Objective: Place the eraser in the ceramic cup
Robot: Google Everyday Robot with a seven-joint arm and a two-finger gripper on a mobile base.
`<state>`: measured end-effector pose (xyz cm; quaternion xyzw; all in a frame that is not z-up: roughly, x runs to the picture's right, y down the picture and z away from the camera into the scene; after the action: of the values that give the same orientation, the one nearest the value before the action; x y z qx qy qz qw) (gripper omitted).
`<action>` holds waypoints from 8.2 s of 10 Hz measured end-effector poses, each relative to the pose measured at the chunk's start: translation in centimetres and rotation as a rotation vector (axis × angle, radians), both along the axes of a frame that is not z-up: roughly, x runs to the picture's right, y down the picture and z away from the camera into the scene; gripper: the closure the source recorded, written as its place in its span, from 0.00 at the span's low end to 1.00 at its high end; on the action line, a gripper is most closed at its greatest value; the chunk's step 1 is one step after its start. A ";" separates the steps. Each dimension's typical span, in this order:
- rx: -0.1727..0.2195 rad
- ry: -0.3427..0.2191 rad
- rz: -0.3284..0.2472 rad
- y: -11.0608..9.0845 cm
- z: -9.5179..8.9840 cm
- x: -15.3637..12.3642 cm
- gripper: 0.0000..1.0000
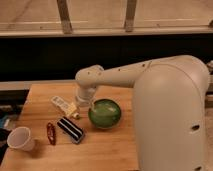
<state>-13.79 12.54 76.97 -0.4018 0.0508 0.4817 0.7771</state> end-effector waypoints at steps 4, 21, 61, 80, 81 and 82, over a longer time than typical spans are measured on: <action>0.000 0.000 0.000 0.0 0.0 0.0 0.20; -0.002 0.003 -0.014 0.1 0.0 0.0 0.20; -0.133 -0.084 -0.324 8.3 3.9 -11.4 0.95; 0.216 -0.279 -0.304 -12.1 -1.2 -15.7 1.00; 0.232 -0.298 -0.328 -12.6 -2.0 -17.3 1.00; 0.249 -0.320 -0.350 -13.3 -2.9 -18.7 1.00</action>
<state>-32.50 -0.74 74.06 -0.3591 -0.0636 0.2732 0.8902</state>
